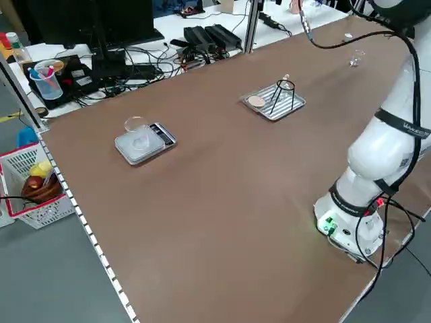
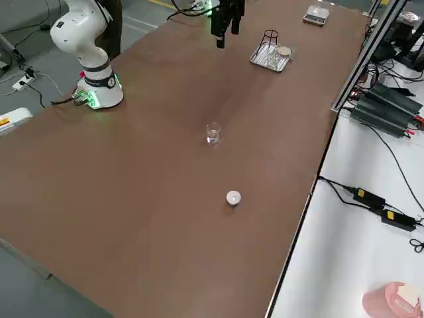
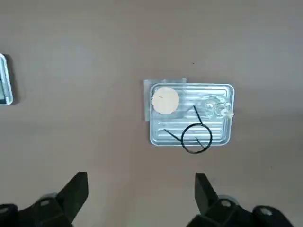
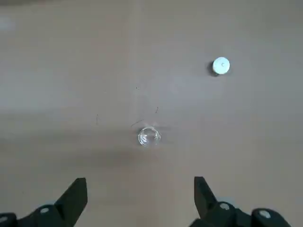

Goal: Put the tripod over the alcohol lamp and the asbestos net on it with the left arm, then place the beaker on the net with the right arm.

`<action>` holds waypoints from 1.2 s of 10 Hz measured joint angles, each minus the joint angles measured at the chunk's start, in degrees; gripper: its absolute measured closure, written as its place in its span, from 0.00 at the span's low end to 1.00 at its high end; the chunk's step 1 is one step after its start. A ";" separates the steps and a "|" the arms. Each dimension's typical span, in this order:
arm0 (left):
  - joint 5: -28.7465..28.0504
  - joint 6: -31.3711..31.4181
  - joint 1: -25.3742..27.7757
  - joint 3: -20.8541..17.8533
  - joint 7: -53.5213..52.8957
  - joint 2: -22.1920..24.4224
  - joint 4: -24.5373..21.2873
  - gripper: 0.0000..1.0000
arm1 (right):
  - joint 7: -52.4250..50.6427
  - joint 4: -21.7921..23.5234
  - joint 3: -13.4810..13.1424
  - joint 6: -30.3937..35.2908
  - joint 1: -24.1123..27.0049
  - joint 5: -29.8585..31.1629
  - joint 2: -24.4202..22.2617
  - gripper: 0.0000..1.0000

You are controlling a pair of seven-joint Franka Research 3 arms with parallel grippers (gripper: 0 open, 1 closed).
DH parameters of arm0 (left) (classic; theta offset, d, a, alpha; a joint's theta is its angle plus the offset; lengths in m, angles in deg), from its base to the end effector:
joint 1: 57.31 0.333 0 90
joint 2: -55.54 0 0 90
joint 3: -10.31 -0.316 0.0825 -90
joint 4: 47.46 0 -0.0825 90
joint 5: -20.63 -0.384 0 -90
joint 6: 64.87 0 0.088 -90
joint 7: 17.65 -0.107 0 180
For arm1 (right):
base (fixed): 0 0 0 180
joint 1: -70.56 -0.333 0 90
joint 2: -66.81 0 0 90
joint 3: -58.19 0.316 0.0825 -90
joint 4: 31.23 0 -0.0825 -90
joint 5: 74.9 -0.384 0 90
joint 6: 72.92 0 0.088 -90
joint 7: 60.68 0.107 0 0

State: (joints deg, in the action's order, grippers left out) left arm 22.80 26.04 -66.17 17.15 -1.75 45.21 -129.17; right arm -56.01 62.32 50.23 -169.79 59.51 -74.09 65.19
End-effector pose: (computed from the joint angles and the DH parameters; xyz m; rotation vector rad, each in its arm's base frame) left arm 0.5880 -0.1625 0.5900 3.0892 0.0095 -0.0523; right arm 0.5564 0.0276 0.6216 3.1340 -0.0417 0.1355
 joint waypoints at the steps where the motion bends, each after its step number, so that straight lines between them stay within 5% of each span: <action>1: 0.00 1.95 -0.95 0.02 0.49 -1.77 -0.06 0.01 | -0.18 -0.19 0.01 0.00 0.00 -0.03 -0.01 0.00; 5: -1.01 11.40 -5.94 -0.07 0.64 -11.55 1.87 0.01 | -0.65 -0.35 0.43 0.02 -0.45 -0.12 0.09 0.00; 8: -1.71 12.77 -9.60 -0.06 0.98 -17.40 4.83 0.01 | -1.48 -0.34 0.87 0.28 -1.74 -0.14 0.34 0.00; 12: -1.72 18.18 -12.20 -0.01 3.09 -22.35 4.93 0.09 | -17.18 -0.35 0.15 1.74 -0.93 -4.37 0.35 0.00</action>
State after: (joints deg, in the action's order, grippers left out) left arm 21.08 44.22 -78.37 17.13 1.34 22.87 -124.23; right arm -73.19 61.98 50.38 -168.06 58.57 -78.46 65.53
